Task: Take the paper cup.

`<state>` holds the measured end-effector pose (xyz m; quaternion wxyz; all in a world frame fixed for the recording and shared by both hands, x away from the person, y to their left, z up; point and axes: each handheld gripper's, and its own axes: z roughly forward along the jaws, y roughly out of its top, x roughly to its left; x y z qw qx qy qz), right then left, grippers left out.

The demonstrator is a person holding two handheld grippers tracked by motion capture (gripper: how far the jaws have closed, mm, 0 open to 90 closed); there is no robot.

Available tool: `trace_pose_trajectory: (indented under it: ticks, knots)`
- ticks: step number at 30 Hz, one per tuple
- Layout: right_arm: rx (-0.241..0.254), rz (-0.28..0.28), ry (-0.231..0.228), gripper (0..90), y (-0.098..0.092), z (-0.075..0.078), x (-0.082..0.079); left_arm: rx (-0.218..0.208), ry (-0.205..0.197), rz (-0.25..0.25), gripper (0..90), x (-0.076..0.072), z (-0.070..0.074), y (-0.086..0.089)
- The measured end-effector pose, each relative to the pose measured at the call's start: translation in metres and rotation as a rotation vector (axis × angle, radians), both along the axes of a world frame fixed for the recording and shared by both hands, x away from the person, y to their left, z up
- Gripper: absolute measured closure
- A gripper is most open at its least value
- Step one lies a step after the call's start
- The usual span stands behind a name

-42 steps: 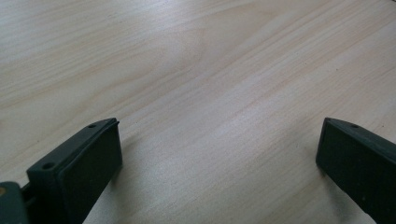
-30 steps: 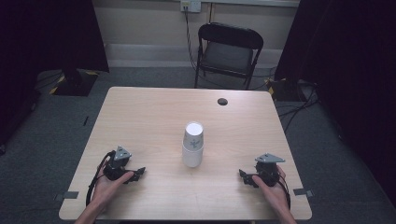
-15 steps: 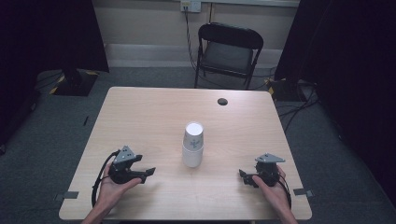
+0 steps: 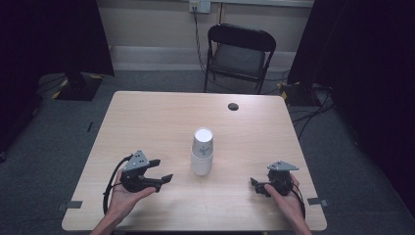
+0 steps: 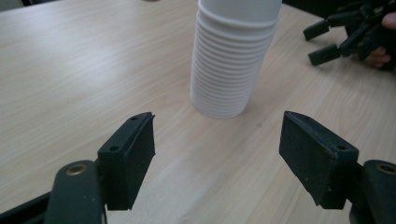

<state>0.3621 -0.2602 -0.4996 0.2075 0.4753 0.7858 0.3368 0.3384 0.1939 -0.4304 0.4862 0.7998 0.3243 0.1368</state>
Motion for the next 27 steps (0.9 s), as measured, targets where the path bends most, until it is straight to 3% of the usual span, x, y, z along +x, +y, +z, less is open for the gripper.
trace_pose_trajectory:
  ticks: [11,14,23,24,27]
  knots:
    - [0.0,0.0,0.0,9.1,0.0,0.0,0.0,-0.018,-0.025,-0.031,27.0,0.005,0.018,-0.015]
    - [0.0,0.0,0.0,9.1,0.0,0.0,0.0,-0.044,-0.03,-0.028,26.0,0.007,0.023,-0.019]
    - [-0.001,0.003,0.0,9.1,0.0,0.0,0.0,-0.05,-0.05,-0.037,21.4,0.019,0.036,-0.033]
    - [-0.001,0.004,0.0,9.1,0.0,0.0,0.0,-0.073,-0.042,-0.033,19.7,0.023,0.039,-0.036]
    - [-0.001,0.003,0.0,9.1,0.0,0.0,0.0,-0.078,-0.036,-0.033,19.1,0.029,0.042,-0.042]
